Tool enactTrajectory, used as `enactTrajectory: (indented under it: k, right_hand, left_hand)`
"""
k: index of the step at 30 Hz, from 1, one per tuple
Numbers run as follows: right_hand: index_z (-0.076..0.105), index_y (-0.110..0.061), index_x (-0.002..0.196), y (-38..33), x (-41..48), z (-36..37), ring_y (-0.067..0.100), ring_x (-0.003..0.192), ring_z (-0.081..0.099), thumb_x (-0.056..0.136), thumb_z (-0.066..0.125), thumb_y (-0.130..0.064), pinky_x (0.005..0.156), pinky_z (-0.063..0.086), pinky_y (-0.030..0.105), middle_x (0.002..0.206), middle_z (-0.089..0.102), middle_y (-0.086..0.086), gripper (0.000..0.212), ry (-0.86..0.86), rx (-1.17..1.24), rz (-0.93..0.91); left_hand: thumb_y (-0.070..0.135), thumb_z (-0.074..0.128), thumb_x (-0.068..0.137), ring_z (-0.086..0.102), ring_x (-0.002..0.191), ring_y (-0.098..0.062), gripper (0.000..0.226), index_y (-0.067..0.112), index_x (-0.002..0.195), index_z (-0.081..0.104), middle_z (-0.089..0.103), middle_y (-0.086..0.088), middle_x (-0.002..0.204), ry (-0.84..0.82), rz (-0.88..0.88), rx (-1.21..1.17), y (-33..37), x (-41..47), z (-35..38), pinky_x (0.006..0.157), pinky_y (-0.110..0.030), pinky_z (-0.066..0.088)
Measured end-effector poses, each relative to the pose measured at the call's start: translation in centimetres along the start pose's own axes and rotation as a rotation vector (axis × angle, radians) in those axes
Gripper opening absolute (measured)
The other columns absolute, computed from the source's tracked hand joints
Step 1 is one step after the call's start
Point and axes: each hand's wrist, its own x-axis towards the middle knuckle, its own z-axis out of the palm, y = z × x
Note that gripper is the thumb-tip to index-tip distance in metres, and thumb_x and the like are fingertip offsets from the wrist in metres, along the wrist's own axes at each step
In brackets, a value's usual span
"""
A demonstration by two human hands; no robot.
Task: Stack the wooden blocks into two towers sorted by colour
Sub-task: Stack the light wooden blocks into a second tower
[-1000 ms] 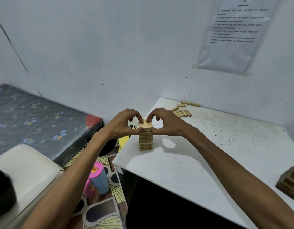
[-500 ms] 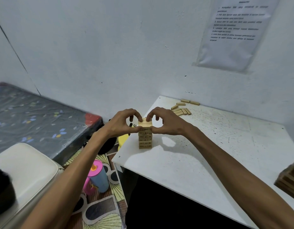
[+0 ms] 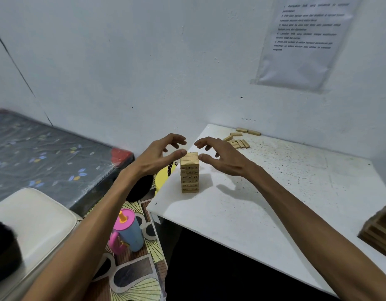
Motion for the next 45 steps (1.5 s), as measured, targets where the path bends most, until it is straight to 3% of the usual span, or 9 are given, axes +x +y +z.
enactTrajectory:
  k: [6,12,16,20,26,34,41,45]
  right_hand:
    - [0.059,-0.041,0.130,0.6,-0.9,-1.7,0.002,0.118,0.056,0.097,0.058,-0.055,0.097,0.051,0.037,0.130,0.061,-0.026,0.036,0.077,-0.047,0.026]
    - [0.059,-0.038,0.133,2.5,-2.8,-3.9,0.007,0.116,0.058,0.093,0.067,-0.047,0.097,0.053,0.041,0.129,0.064,-0.020,0.042,0.111,-0.128,0.098]
    - [0.060,-0.040,0.132,3.9,-4.4,-5.4,0.005,0.118,0.059,0.087,0.062,-0.055,0.101,0.052,0.041,0.131,0.064,-0.021,0.047,0.139,-0.183,0.150]
    - [0.059,-0.029,0.135,5.6,-5.8,-6.5,0.009,0.123,0.057,0.095,0.067,-0.038,0.102,0.050,0.040,0.136,0.063,-0.011,0.042,0.131,-0.261,0.193]
    - [0.057,-0.026,0.139,8.2,-7.0,-7.2,0.019,0.129,0.053,0.097,0.065,-0.038,0.101,0.047,0.039,0.140,0.061,-0.005,0.044,0.106,-0.317,0.291]
    - [0.061,-0.022,0.136,11.5,-4.6,-6.6,0.025,0.127,0.055,0.097,0.063,-0.037,0.099,0.047,0.041,0.139,0.062,0.003,0.042,0.150,-0.350,0.360]
    - [0.064,-0.018,0.128,15.2,-0.9,-4.8,0.029,0.119,0.055,0.096,0.063,-0.035,0.083,0.044,0.037,0.127,0.066,0.006,0.036,0.228,-0.353,0.418]
    - [0.061,-0.018,0.131,17.5,1.0,-3.9,0.030,0.121,0.051,0.098,0.062,-0.038,0.086,0.048,0.041,0.129,0.062,0.008,0.039,0.290,-0.350,0.444]
  left_hand:
    - [0.047,0.067,0.096,0.058,0.118,0.001,0.038,0.031,0.130,0.064,0.064,0.024,0.128,0.018,0.067,0.106,3.2,2.4,-0.3,0.101,-0.032,0.045]
    - [0.042,0.069,0.096,0.058,0.116,-0.005,0.040,0.026,0.132,0.063,0.064,0.017,0.130,-0.034,0.105,0.219,7.4,5.3,1.6,0.098,-0.028,0.045]
    - [0.040,0.070,0.095,0.061,0.116,-0.012,0.043,0.021,0.133,0.062,0.066,0.007,0.131,-0.085,0.084,0.263,9.1,6.8,4.4,0.095,-0.028,0.047]
    - [0.037,0.069,0.095,0.060,0.116,-0.017,0.043,0.019,0.134,0.062,0.066,0.004,0.130,-0.122,0.069,0.289,10.1,7.8,7.3,0.098,-0.035,0.049]
    - [0.035,0.068,0.094,0.060,0.120,-0.023,0.047,0.017,0.136,0.060,0.065,-0.001,0.133,-0.119,-0.005,0.311,9.9,9.4,11.5,0.100,-0.044,0.051]
    - [0.028,0.065,0.097,0.056,0.128,-0.028,0.042,0.017,0.137,0.061,0.061,-0.005,0.141,-0.014,-0.114,0.359,7.0,12.4,16.8,0.101,-0.041,0.049]
    - [0.024,0.061,0.098,0.055,0.117,-0.031,0.033,0.025,0.131,0.067,0.065,-0.006,0.125,0.195,-0.231,0.353,4.2,16.1,20.5,0.091,-0.041,0.045]
    - [0.031,0.061,0.100,0.053,0.115,-0.028,0.029,0.031,0.128,0.068,0.065,-0.002,0.118,0.274,-0.242,0.372,2.7,17.5,21.9,0.089,-0.039,0.036]
